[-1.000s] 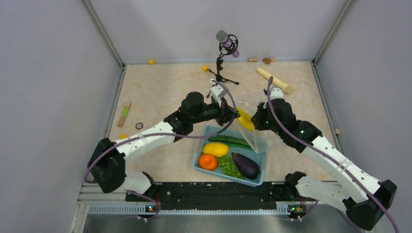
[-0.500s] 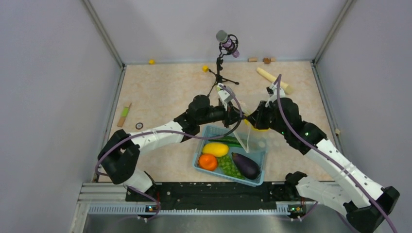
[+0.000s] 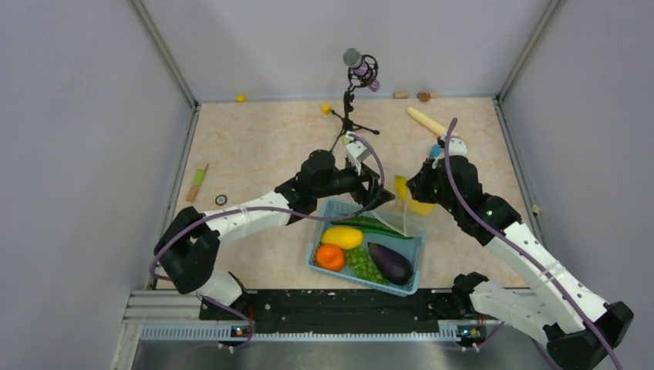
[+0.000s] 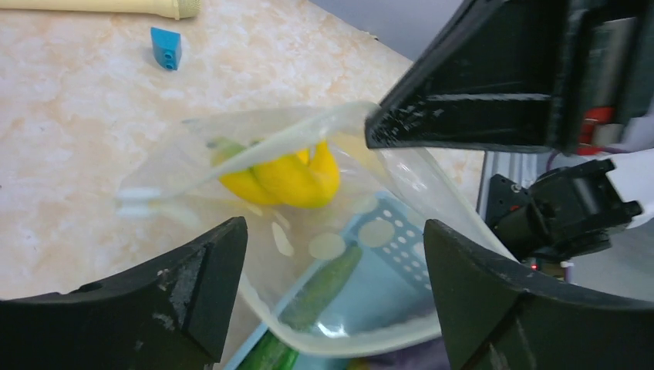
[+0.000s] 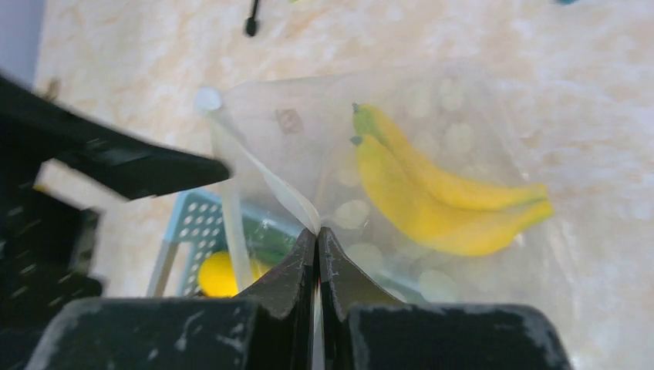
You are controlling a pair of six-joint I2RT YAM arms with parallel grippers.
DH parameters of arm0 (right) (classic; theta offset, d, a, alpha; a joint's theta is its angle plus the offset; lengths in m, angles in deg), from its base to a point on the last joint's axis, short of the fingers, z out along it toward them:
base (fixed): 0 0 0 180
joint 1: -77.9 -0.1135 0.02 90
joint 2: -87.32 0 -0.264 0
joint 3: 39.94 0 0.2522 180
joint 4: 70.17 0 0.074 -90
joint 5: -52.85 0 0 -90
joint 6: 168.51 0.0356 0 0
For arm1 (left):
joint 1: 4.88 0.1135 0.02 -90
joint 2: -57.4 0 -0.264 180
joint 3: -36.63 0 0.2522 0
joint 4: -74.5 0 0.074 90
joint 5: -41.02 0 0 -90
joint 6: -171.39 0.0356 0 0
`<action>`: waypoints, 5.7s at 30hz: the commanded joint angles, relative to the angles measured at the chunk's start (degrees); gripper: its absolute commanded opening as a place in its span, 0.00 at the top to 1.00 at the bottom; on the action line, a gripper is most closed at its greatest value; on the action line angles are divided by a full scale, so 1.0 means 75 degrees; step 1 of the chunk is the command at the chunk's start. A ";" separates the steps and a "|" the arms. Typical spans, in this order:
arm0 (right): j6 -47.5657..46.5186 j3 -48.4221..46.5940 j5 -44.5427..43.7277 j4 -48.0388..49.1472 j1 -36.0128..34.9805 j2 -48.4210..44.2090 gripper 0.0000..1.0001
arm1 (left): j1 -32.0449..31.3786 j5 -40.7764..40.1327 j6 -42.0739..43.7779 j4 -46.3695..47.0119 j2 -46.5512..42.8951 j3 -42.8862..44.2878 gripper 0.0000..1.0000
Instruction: Place the food in the zip-top bag and seal the zipper
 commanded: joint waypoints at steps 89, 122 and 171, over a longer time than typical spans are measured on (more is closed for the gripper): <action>-0.0515 0.0237 -0.1394 -0.0016 0.0128 -0.0762 1.00 | -0.0521 0.2351 0.5505 -0.4408 0.1658 0.0750 0.21; -0.0489 0.0368 -0.1330 0.0024 0.0119 -0.1131 1.00 | -0.0516 -0.1520 0.1349 -0.1901 -0.2852 -0.0799 1.00; -0.0939 0.0460 -0.0306 0.0354 0.0116 -0.1000 1.00 | -0.0803 -0.0807 0.1775 -0.5261 0.0294 0.2939 0.03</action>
